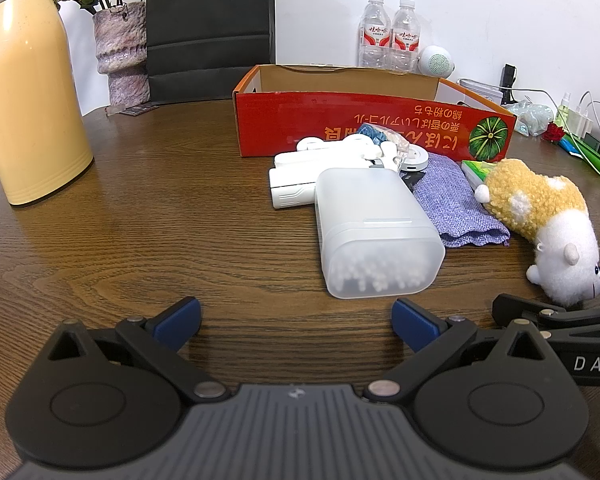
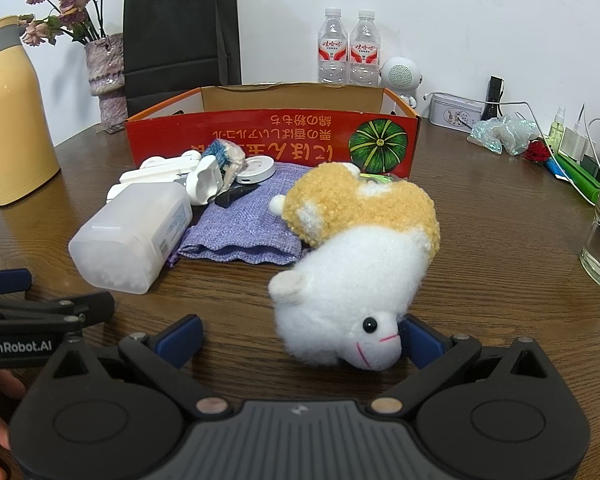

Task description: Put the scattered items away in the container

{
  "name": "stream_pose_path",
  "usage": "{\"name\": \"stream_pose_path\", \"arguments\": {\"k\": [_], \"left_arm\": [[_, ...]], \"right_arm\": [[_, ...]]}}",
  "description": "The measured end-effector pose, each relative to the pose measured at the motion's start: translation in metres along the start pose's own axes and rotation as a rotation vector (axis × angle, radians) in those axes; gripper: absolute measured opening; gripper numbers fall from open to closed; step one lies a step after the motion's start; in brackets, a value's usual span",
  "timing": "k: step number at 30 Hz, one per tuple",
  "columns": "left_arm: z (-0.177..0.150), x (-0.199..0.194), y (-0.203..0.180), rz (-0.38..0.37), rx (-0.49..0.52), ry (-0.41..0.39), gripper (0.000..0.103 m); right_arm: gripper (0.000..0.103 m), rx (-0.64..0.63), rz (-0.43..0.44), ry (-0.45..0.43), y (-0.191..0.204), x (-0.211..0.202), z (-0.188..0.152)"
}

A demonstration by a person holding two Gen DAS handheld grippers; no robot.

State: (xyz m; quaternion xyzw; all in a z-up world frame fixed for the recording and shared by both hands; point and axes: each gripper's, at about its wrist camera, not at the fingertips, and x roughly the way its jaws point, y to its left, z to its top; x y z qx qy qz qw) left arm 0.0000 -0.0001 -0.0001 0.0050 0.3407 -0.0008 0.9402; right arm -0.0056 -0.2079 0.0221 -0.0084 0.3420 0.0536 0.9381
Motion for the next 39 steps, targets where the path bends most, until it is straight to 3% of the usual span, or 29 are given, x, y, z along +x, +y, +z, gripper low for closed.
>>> {"name": "stream_pose_path", "arguments": {"k": [31, 35, 37, 39], "left_arm": [[0.000, -0.001, -0.002, 0.006, -0.001, -0.004, 0.103], [0.003, -0.015, -0.002, -0.075, 0.029, -0.065, 0.103], [0.012, -0.026, 0.000, -0.159, 0.003, -0.149, 0.103], [0.028, -0.018, -0.005, -0.197, 0.016, -0.147, 0.103]], "right_arm": [[0.103, 0.003, 0.000, 0.000, -0.001, 0.001, -0.001], [0.100, -0.008, 0.008, 0.022, 0.000, -0.007, -0.003], [0.097, -0.013, 0.026, -0.008, -0.009, -0.021, -0.007], [0.097, -0.010, 0.048, -0.040, -0.022, -0.037, -0.003]]}}
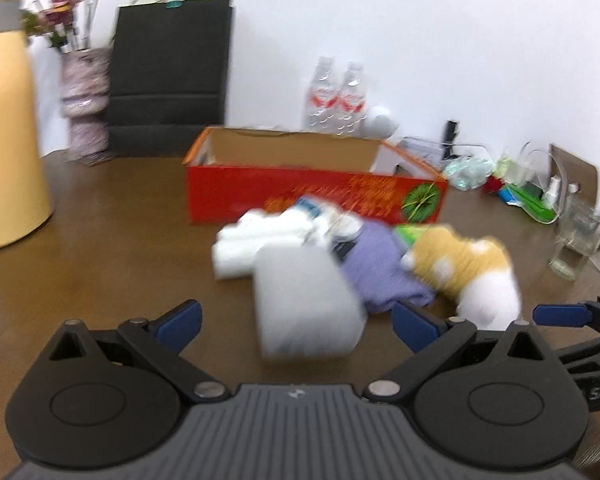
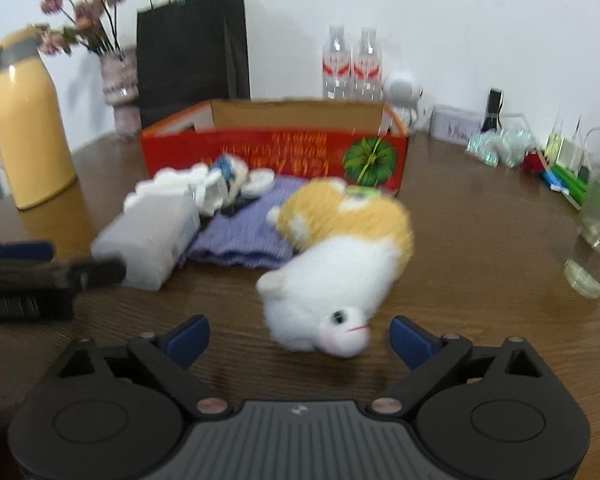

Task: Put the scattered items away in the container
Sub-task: 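Grasp the frosted white container with the left tool while the right tool grasps the plush toy, then carry both items into the cardboard box and open both tools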

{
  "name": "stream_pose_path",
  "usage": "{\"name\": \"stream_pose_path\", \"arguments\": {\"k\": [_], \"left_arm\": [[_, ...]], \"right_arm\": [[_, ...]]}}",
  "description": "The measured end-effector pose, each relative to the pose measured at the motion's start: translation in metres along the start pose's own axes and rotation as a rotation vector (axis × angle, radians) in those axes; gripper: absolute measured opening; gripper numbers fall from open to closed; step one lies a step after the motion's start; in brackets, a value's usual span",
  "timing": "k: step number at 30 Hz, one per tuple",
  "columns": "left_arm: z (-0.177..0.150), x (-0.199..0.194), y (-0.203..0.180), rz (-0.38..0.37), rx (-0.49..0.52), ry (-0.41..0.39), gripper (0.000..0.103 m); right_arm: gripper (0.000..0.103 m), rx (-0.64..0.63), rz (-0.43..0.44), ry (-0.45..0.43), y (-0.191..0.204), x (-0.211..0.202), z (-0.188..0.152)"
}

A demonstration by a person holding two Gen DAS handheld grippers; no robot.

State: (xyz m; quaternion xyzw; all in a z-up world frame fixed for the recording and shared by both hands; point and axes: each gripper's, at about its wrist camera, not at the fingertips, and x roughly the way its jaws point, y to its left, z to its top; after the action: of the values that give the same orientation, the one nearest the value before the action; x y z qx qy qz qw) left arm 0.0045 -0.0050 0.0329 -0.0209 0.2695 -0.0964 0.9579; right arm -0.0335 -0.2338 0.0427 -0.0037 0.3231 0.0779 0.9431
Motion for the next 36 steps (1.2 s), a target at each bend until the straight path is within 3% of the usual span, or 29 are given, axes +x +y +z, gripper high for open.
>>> {"name": "stream_pose_path", "arguments": {"k": [2, 5, 8, 10, 11, 13, 14, 15, 16, 19, 23, 27, 29, 31, 34, 36], "left_arm": [[0.011, 0.022, -0.004, 0.013, 0.025, 0.041, 0.103], [0.017, 0.049, 0.000, 0.073, 0.004, 0.091, 0.091], [0.014, 0.052, 0.010, 0.023, -0.034, 0.141, 0.069], [0.008, 0.046, 0.009, 0.039, -0.005, 0.144, 0.068], [0.006, 0.045, 0.009, 0.040, 0.016, 0.149, 0.069], [0.007, 0.049, 0.008, 0.024, 0.024, 0.165, 0.084], [0.007, 0.053, 0.009, 0.020, 0.020, 0.172, 0.083], [0.009, 0.057, 0.009, 0.019, 0.020, 0.187, 0.068], [0.010, 0.059, 0.008, 0.026, 0.019, 0.193, 0.067], [0.012, 0.045, 0.007, 0.000, 0.003, 0.156, 0.066], [0.020, 0.002, 0.007, -0.006, -0.020, 0.034, 0.066], [0.087, -0.002, 0.024, -0.102, -0.104, -0.081, 0.066], [0.132, 0.023, 0.027, -0.117, -0.097, -0.098, 0.066], [0.180, 0.069, 0.024, -0.085, -0.101, -0.049, 0.066], [0.227, 0.156, 0.022, 0.010, -0.109, 0.091, 0.066], [0.236, 0.204, 0.028, 0.095, -0.139, 0.185, 0.066]], "right_arm": [[0.096, 0.030, 0.013, -0.024, -0.011, -0.003, 0.012], [0.090, 0.091, 0.028, -0.040, -0.024, 0.017, 0.029], [0.065, 0.094, 0.000, 0.020, -0.028, 0.041, 0.040], [0.048, 0.017, -0.027, 0.025, -0.030, 0.038, 0.039], [0.048, -0.004, -0.030, 0.035, -0.034, 0.035, 0.037], [0.050, 0.000, -0.030, 0.077, -0.047, 0.031, 0.036], [0.051, 0.004, -0.021, 0.098, -0.050, 0.030, 0.035], [0.054, 0.007, -0.006, 0.108, -0.052, 0.031, 0.036], [0.056, -0.001, 0.008, 0.102, -0.051, 0.033, 0.036], [0.045, -0.044, -0.029, 0.093, -0.042, 0.040, 0.034], [0.044, -0.005, 0.027, 0.031, -0.045, 0.011, 0.042], [0.044, 0.033, 0.069, -0.089, -0.056, -0.017, 0.084], [0.044, 0.042, 0.093, -0.159, -0.062, -0.013, 0.126], [0.045, 0.071, 0.101, -0.176, -0.069, 0.012, 0.171], [0.045, 0.173, 0.135, -0.028, -0.076, 0.088, 0.240], [0.045, 0.170, 0.096, 0.074, -0.072, 0.140, 0.268]]}}
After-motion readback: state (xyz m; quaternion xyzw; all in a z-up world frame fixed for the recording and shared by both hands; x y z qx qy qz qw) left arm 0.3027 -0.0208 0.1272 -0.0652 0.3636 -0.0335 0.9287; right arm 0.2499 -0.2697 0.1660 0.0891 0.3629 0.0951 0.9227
